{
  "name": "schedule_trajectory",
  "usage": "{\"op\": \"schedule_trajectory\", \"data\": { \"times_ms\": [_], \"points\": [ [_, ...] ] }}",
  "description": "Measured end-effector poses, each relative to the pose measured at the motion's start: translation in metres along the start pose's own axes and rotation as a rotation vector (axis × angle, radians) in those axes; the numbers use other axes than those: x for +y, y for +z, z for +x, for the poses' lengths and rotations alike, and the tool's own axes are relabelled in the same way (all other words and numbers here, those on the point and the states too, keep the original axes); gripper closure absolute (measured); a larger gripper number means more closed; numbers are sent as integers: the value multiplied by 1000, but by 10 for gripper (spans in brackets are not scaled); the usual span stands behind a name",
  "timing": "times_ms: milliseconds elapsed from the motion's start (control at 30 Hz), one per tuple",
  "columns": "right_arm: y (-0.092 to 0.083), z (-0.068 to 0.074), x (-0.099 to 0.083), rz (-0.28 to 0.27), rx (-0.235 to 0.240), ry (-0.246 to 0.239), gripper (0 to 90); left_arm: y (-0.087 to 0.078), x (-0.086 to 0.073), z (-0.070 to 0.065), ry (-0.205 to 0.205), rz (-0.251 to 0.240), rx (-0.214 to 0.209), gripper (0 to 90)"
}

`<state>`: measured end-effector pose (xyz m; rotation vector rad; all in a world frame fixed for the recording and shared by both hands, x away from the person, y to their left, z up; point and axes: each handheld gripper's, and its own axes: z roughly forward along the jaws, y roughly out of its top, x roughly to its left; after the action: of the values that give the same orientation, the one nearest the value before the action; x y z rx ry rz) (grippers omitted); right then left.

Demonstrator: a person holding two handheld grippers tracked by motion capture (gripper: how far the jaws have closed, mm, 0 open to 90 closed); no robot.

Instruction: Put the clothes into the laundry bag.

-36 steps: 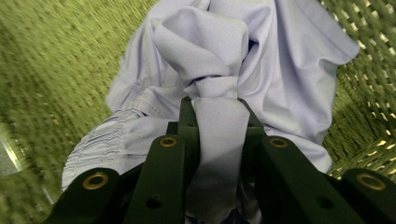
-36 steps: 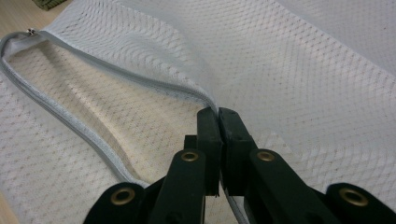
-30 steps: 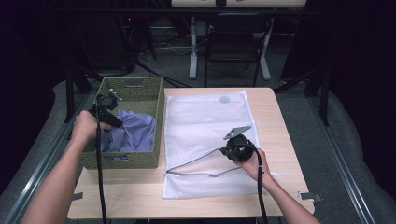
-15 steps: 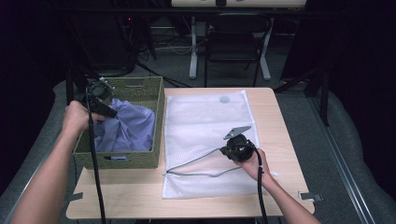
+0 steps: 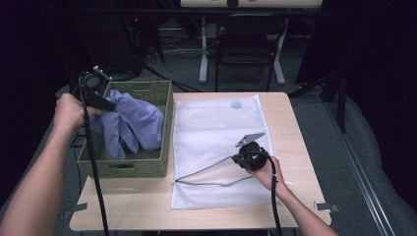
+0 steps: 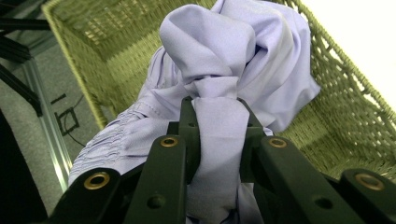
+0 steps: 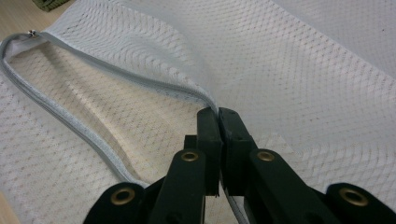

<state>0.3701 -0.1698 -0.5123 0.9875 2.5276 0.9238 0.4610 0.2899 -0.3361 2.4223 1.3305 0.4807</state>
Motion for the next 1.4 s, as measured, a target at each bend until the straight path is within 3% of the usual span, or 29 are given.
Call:
{"op": "schedule_trajectory", "data": {
  "times_ms": [267, 433, 600, 1400],
  "points": [
    [-1, 0, 1, -5, 1, -10, 881, -21, 8, 5, -3, -9, 33, 784],
    [-1, 1, 0, -3, 0, -7, 882, -32, 11, 9, -29, -34, 46, 784],
    [0, 1, 1, -2, 0, -10, 881, -44, 15, 10, -11, -38, 60, 786],
    [-2, 2, 0, -2, -2, -7, 882, -88, 43, -7, 24, -114, 81, 786]
  ]
}}
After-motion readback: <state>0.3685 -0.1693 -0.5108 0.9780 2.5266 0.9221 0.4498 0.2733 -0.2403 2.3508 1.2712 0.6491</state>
